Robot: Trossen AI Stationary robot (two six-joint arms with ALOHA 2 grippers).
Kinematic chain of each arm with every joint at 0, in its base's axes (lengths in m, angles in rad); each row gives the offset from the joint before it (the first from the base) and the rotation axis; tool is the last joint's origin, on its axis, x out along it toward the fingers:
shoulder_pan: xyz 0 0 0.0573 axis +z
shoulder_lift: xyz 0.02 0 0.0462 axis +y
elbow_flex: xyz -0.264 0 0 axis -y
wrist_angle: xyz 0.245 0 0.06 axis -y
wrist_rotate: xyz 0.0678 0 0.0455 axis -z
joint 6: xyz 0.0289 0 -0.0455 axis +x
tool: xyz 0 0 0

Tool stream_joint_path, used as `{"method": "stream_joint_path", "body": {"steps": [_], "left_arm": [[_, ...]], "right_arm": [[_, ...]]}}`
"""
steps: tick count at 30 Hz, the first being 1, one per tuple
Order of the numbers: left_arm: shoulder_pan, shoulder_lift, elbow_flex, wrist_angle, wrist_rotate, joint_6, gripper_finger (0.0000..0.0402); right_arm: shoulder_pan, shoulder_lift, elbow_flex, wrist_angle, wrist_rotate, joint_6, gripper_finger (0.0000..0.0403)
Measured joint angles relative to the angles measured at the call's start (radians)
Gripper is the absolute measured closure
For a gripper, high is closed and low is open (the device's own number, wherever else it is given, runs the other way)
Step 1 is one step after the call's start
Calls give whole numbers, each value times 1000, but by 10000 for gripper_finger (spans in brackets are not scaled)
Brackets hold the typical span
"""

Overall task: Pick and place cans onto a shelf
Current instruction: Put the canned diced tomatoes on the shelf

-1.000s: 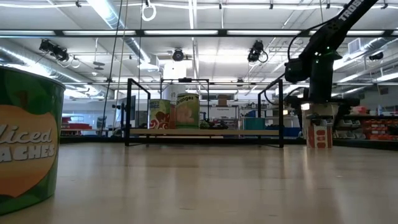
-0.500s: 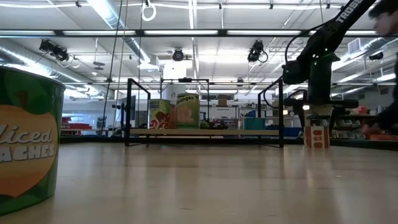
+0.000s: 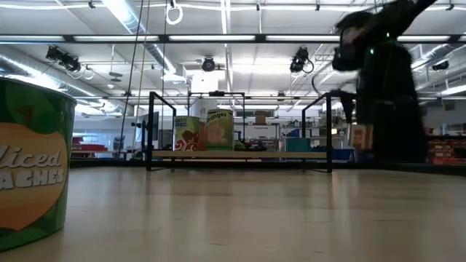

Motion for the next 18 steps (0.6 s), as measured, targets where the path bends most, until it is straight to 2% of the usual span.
{"method": "stream_joint_path", "body": {"steps": [5, 11, 14, 18], "left_arm": [[0, 0, 0, 0, 0, 0, 127], [0, 0, 0, 0, 0, 0, 127], [0, 0, 0, 0, 0, 0, 127], [0, 0, 0, 0, 0, 0, 127]], "right_arm": [[67, -30, 175, -17, 155, 17, 133], [218, 35, 411, -14, 321, 59, 133], [283, 95, 525, -14, 367, 57, 133], [352, 167, 632, -15, 375, 46, 133]]}}
